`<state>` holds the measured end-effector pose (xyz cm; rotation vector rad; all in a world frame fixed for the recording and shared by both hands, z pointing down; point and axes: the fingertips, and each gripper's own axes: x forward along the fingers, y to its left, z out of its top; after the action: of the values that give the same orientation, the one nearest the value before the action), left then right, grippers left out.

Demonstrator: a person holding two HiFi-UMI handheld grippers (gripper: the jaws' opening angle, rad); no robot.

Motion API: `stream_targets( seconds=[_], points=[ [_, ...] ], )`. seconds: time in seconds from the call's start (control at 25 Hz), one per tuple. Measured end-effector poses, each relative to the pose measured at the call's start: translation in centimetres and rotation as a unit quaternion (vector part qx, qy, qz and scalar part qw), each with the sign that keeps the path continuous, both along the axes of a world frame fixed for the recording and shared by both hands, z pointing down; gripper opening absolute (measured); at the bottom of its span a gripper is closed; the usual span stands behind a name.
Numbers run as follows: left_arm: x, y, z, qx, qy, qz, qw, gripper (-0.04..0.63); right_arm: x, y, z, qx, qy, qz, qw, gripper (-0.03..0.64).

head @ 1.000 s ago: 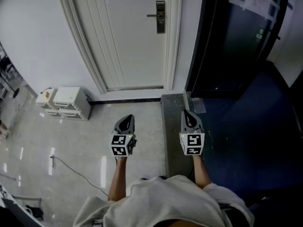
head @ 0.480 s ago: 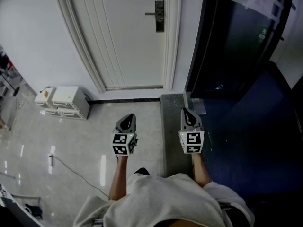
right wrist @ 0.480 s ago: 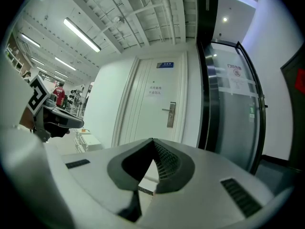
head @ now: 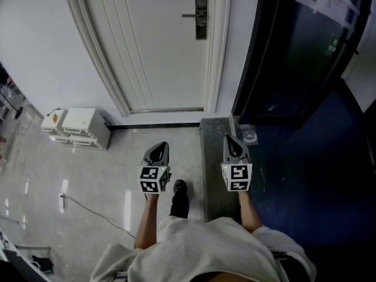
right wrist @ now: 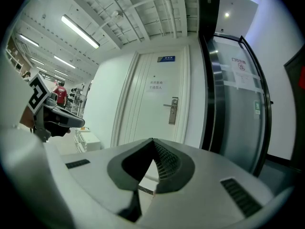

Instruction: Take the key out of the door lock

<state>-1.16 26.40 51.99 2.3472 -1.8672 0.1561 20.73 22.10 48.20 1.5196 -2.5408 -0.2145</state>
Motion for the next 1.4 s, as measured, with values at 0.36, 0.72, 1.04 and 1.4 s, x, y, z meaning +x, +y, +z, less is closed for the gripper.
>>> stream_targets(
  seconds=[0.36,0.72,1.04,1.4],
  points=[
    [-4.1,-10.7,-1.1,0.008,-0.001,0.008,0.9999,0.018,-3.6,-9.7,-1.0,0.010,0.002,0.015,1.000,0.023],
    [-9.9,-23.2,-3.8,0.020,-0.002,0.026,0.9995,0.018,-8.1,-21.2,-3.4,0.017,-0.003,0.043,0.999,0.023],
    [-13.3,-31.8,-3.8,0.022,0.005,0.040,0.9990,0.018,-11.5,-28.6,-3.8,0.022,0.008,0.056,0.998,0.023],
    [-14.8,-37.8,-2.6,0.008,0.009,0.055,0.9984,0.018,-13.2,-33.7,-2.4,0.006,0.006,0.067,0.998,0.023]
  ],
)
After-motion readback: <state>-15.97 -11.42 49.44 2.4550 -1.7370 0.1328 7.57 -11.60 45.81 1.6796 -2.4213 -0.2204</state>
